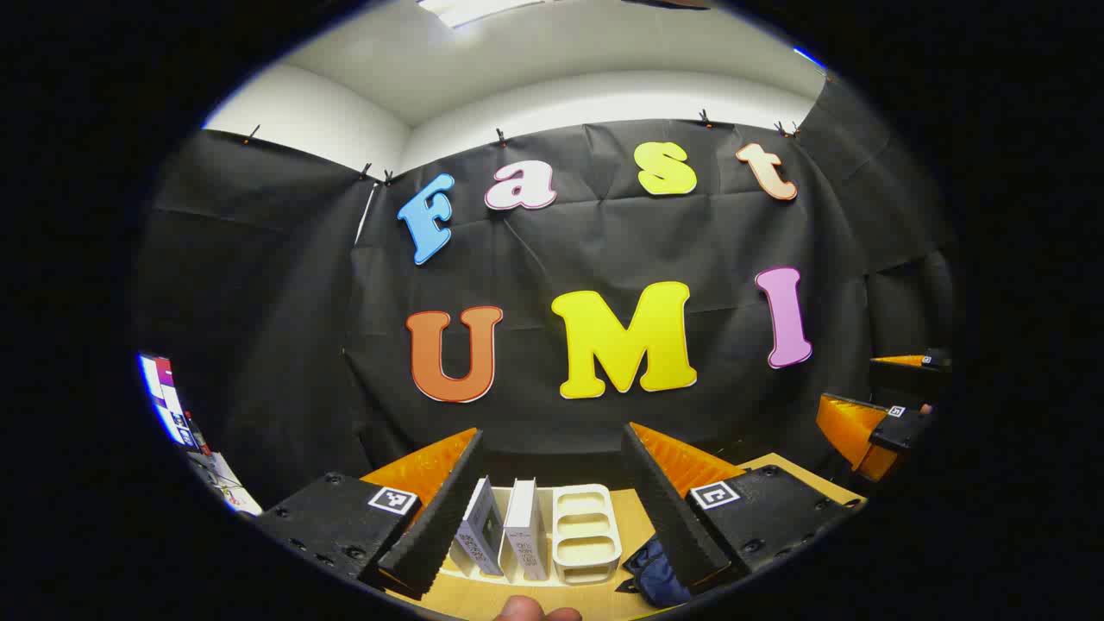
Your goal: Open the schoolbag, grab two books from the bookshelf and put them into the schoolbag.
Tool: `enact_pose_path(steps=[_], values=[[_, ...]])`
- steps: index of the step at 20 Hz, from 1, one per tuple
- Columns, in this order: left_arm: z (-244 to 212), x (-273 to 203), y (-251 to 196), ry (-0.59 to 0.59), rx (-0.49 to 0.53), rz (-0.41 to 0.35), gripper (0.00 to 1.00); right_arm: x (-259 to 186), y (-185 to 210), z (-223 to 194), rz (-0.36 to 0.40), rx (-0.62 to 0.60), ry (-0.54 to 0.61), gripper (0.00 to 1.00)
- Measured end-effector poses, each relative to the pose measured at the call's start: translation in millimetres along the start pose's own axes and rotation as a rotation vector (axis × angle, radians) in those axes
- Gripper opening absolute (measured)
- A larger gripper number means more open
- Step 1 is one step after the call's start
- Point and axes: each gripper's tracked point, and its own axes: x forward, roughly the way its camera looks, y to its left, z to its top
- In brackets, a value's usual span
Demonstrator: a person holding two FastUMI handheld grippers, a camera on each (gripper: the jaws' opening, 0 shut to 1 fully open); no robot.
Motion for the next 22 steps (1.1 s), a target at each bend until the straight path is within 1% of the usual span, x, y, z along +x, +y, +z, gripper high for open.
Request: enact_pose_path(steps=[1,2,4,5,6,8,9,10,11,18,22], values=[[2,2,2,-0.005,-0.004,-0.009,0.99,-2,0,0,-0.015,0.004,0.0,0.97],[3,2,4,-0.007,-0.002,-0.019,0.99,-6,0,1,-0.035,0.013,0.004,0.95],[2,2,10,-0.015,0.001,-0.042,0.99,-13,6,0,-0.06,0.02,0.011,0.95],[1,1,14,-0.012,0.004,-0.047,0.99,-18,9,0,-0.069,0.015,0.013,0.97],[-2,-1,18,-0.006,0.002,-0.052,0.99,-23,14,0,-0.073,0.012,0.014,0.97],[-7,-4,26,-0.001,-0.013,-0.056,0.99,-31,22,0,-0.076,0.011,0.019,0.98],[-9,-5,28,0.006,-0.019,-0.059,0.98,-33,23,-2,-0.082,0.01,0.025,0.95],[-12,-8,30,0.015,-0.02,-0.063,0.99,-35,26,-3,-0.084,0.013,0.035,0.98],[-13,-10,32,0.018,-0.022,-0.067,0.99,-37,31,-3,-0.082,0.018,0.036,0.98],[-18,-18,43,0.03,-0.05,-0.083,0.99,-40,54,6,-0.08,-0.001,0.024,0.97],[-21,-19,48,0.036,-0.051,-0.092,0.99,-42,65,3,-0.077,-0.012,0.035,0.97]])
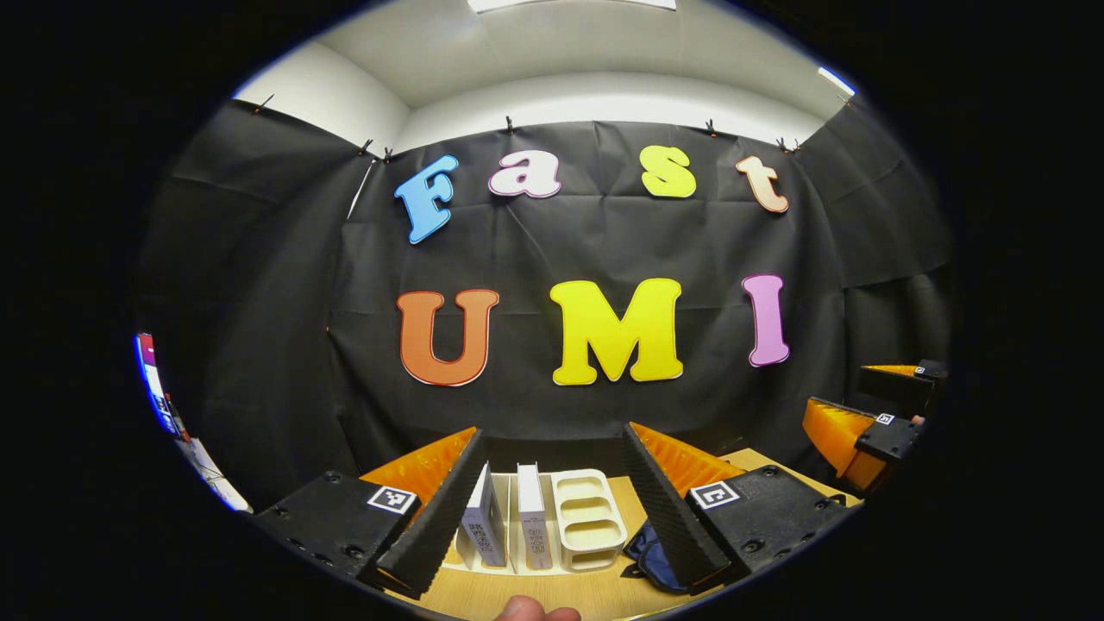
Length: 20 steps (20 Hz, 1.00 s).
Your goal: Open the schoolbag, grab two books from the bookshelf and put them into the schoolbag.
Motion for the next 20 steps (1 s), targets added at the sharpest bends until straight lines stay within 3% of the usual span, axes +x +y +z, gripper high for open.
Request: enact_pose_path(steps=[6,14,20], values=[[-12,-4,16,0.022,-0.001,0.009,0.99,0,18,-52,0.011,-0.026,0.117,0.95],[-31,-17,45,0.074,-0.015,0.049,0.99,5,63,-222,0.071,-0.165,0.448,0.99],[-41,-32,72,0.105,-0.02,0.098,0.99,20,93,-310,0.103,-0.273,0.616,0.96]])
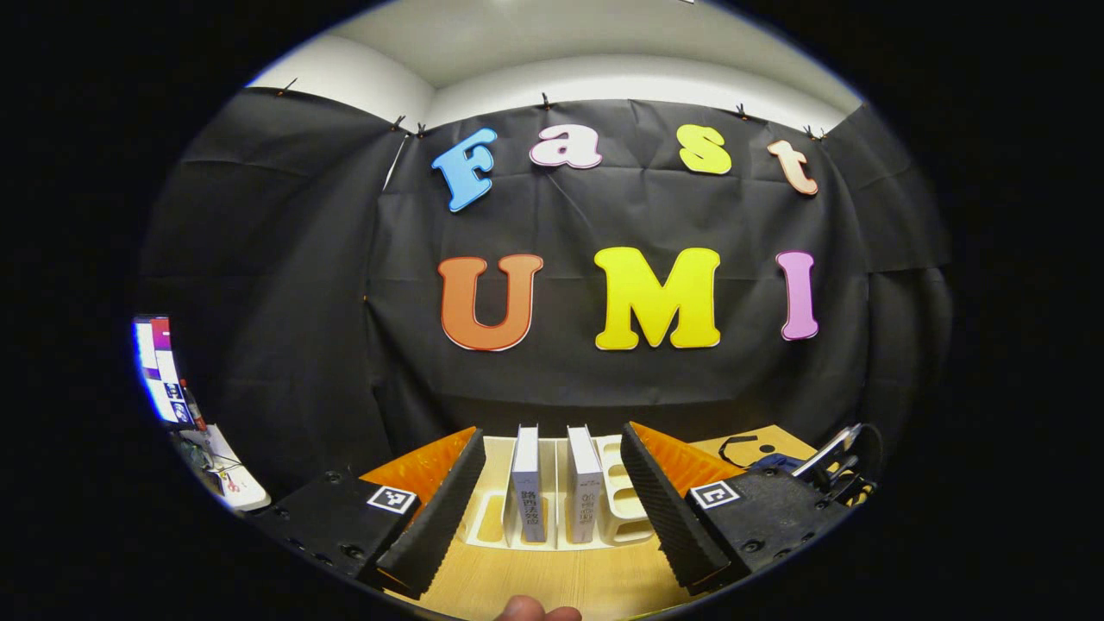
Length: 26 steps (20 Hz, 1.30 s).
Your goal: Open the schoolbag, grab two books from the bookshelf and put them into the schoolbag.
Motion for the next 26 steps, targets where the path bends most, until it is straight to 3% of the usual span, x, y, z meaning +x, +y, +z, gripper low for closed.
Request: enact_pose_path(steps=[5,12,18,22,23,25,26], values=[[-1,-8,26,0.02,0.022,0.064,0.99,36,13,-38,-0.065,-0.085,0.094,0.96],[-6,-12,42,0.055,0.028,0.098,0.99,63,-8,-55,-0.248,-0.113,0.13,0.98],[-5,-12,42,0.062,0.024,0.102,0.99,79,-12,-54,-0.253,-0.12,0.108,0.99],[-5,-14,48,0.065,0.024,0.113,0.99,91,1,-60,-0.121,-0.006,0.159,0.76],[-5,-13,49,0.067,0.021,0.116,0.99,91,3,-58,-0.085,0.007,0.165,0.55],[-6,-11,50,0.065,0.017,0.119,0.99,86,4,-55,-0.067,0.01,0.162,0.22],[-7,-11,50,0.063,0.014,0.119,0.99,84,3,-54,-0.057,0.005,0.168,0.18]])
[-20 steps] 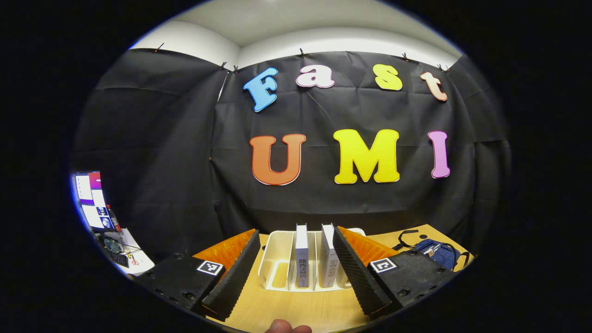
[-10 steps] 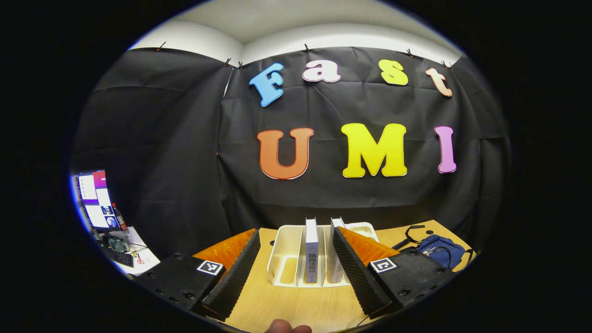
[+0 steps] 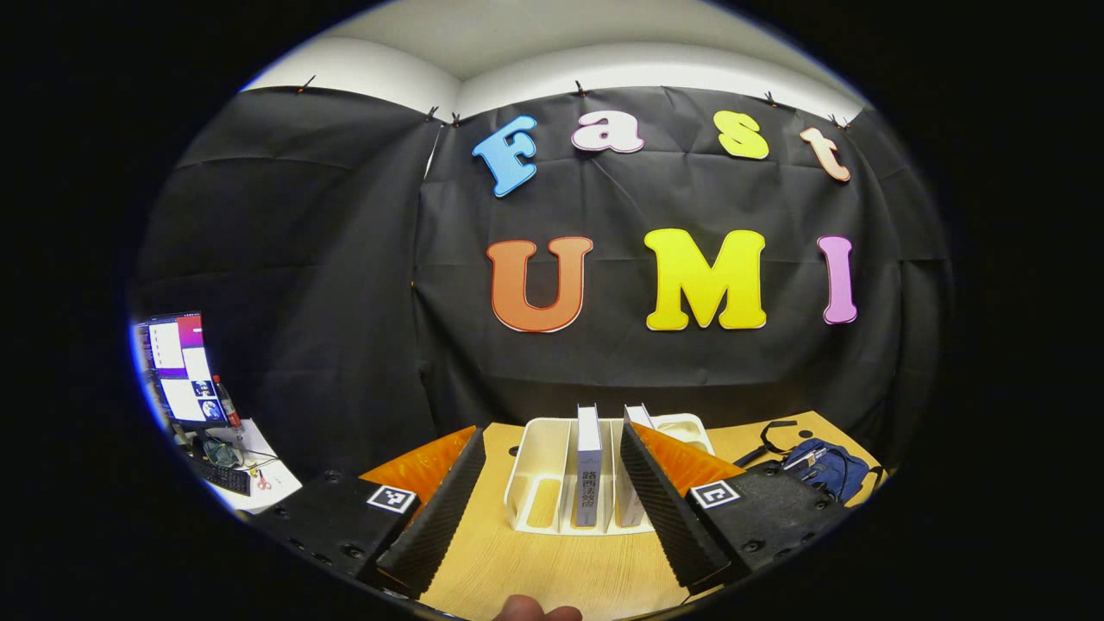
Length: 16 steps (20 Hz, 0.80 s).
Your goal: Open the schoolbag, grab two books from the bookshelf and put them into the schoolbag.
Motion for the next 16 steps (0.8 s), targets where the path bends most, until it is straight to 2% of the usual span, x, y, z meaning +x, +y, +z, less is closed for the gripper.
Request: enact_pose_path(steps=[1,3,11,15,16], values=[[0,1,0,0.001,-0.003,0.0,0.99,-1,-2,4,0.008,-0.012,0.002,0.17],[-2,4,-3,0.004,-0.014,-0.007,0.99,-7,-5,5,0.032,-0.008,-0.003,0.04],[-11,18,-6,0.026,-0.041,-0.033,0.99,-41,-30,28,0.111,0.038,-0.015,0.03],[-9,29,-13,0.031,-0.036,-0.022,0.99,-57,-49,39,0.166,0.075,-0.026,0.05],[-10,29,-18,0.035,-0.035,-0.019,0.99,-64,-58,44,0.18,0.093,-0.038,0.0]])
